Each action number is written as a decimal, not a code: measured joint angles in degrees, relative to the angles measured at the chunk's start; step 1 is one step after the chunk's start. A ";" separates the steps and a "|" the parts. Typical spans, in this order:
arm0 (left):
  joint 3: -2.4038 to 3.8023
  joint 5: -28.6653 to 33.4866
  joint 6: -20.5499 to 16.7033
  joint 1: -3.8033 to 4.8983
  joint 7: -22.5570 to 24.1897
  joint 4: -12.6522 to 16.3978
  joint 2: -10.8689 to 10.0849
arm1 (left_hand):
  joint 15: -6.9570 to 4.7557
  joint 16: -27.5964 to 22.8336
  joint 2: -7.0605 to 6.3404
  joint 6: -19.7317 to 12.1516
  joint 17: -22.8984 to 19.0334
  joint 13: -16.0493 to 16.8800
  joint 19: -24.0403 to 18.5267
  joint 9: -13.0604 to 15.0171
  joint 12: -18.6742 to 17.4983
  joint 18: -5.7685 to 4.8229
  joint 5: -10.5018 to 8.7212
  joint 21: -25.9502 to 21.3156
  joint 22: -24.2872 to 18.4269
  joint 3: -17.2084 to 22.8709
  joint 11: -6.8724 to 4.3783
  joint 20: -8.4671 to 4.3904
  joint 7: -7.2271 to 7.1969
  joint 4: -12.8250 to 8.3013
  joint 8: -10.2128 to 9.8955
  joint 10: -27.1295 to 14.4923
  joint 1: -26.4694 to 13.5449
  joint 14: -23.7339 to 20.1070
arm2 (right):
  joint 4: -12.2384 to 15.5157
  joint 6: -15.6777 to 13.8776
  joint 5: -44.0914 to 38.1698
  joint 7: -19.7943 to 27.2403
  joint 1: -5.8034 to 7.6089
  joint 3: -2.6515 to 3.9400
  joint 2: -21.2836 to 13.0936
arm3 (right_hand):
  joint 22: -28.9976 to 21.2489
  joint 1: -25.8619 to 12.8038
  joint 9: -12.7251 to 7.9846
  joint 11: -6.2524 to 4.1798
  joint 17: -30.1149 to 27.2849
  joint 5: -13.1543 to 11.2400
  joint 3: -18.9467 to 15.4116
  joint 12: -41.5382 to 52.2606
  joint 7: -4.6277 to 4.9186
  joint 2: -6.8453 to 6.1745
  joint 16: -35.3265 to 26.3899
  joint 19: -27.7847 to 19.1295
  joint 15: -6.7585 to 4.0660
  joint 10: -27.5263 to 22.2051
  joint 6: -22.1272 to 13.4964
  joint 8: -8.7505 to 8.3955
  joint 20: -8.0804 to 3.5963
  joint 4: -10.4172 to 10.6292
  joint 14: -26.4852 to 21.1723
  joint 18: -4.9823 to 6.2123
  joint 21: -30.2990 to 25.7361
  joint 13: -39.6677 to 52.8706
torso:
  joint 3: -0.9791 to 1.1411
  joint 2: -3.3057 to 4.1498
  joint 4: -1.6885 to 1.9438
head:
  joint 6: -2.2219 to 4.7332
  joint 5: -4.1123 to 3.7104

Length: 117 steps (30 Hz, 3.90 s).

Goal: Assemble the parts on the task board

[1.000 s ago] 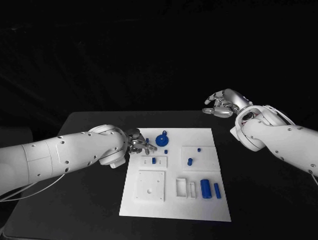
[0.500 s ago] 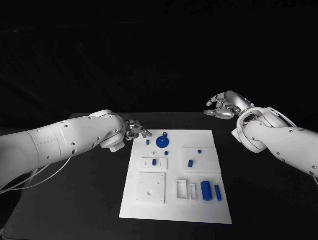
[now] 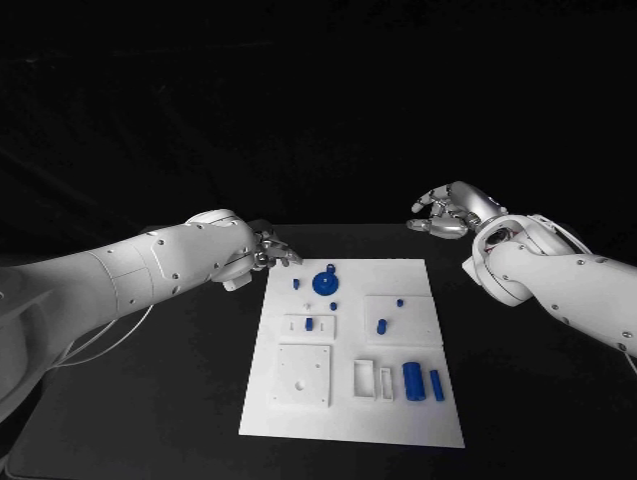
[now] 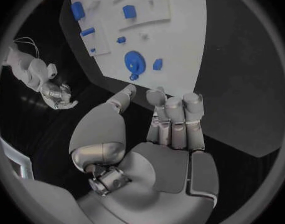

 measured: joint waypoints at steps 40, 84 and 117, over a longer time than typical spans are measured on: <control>-0.06 -2.32 5.73 -2.60 1.59 -7.71 4.43 | 0.08 0.00 0.30 0.07 0.68 0.45 -0.44 0.74 0.00 0.79 -0.30 0.00 0.48 -0.66 0.28 0.05 -0.26 3.41 0.00 -0.12 -0.24 -0.08 | 0.18 0.00 0.02 0.03 0.00 0.00 0.32 | 0.04 0.00 -0.01 0.00 0.04 0.00 0.00 0.00 0.08 0.00 0.00 0.13 0.00 0.00 0.04 0.00 0.07 0.00 0.00 0.01 0.00 -0.06 | 0.05 0.13 -0.12 | -0.32 -0.38; 0.00 0.30 7.09 -3.95 3.55 -11.08 6.29 | 0.31 0.00 8.65 0.11 1.09 0.53 -1.22 0.78 0.00 0.42 -0.30 0.00 1.16 -3.68 0.49 0.41 -0.33 -0.85 -0.05 -0.33 3.24 -0.31 | 0.16 0.04 0.02 0.03 0.00 0.00 0.64 | 0.02 0.00 -0.02 0.00 0.08 0.00 0.00 0.00 -0.03 0.00 0.00 0.03 0.00 0.00 -0.09 0.00 -0.24 0.00 0.00 -0.01 0.00 -0.12 | 0.07 0.11 -0.09 | -0.37 -0.56; 0.00 1.53 7.92 -4.03 4.35 -11.36 6.65 | -0.06 0.00 16.10 4.95 1.18 -0.32 -1.21 0.54 -0.43 0.44 1.31 0.00 1.62 -2.65 -0.45 0.43 -1.60 -8.96 0.96 0.68 5.84 -0.37 | 0.10 0.23 0.02 0.02 0.00 0.00 0.84 | 0.05 -0.01 0.02 0.00 0.12 0.00 0.00 0.00 0.13 0.46 0.00 0.09 0.00 0.00 0.07 0.00 -0.11 0.00 0.00 -0.01 0.00 -0.19 | 0.04 0.13 -0.08 | -0.62 -0.48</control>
